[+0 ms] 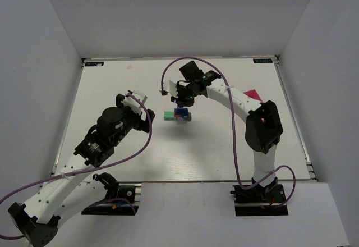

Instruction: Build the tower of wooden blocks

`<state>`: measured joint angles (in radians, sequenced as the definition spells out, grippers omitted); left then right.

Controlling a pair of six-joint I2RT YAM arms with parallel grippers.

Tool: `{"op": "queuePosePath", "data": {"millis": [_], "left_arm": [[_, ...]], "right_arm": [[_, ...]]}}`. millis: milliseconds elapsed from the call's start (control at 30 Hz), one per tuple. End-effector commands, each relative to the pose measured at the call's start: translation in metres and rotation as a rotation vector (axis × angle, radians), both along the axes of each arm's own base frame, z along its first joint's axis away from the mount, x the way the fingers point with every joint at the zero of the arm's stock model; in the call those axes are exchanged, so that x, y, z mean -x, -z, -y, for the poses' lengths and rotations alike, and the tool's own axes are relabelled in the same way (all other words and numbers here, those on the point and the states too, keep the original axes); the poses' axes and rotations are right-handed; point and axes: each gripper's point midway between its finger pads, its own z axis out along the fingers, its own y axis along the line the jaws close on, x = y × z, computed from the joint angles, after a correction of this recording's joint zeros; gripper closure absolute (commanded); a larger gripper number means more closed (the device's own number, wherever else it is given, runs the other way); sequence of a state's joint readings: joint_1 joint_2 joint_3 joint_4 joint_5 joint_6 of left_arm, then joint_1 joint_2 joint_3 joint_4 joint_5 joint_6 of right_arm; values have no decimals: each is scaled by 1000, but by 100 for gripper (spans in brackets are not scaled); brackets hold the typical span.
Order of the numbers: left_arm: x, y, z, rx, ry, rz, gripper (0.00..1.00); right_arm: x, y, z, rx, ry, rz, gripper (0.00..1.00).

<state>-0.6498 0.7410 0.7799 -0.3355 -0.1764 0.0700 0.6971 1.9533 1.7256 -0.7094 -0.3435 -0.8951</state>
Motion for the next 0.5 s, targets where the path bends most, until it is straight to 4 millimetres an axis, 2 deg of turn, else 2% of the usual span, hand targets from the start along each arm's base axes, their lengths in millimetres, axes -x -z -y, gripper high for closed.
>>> {"op": "queuePosePath", "data": {"millis": [0, 167, 467], "left_arm": [[1, -6, -1, 22, -1, 16, 1], [1, -6, -1, 22, -1, 16, 1], [1, -6, -1, 22, -1, 16, 1]], "right_arm": [[-4, -9, 0, 23, 3, 20, 100], [-5, 2, 2, 58, 11, 8, 100], [-5, 7, 3, 77, 8, -7, 100]]}}
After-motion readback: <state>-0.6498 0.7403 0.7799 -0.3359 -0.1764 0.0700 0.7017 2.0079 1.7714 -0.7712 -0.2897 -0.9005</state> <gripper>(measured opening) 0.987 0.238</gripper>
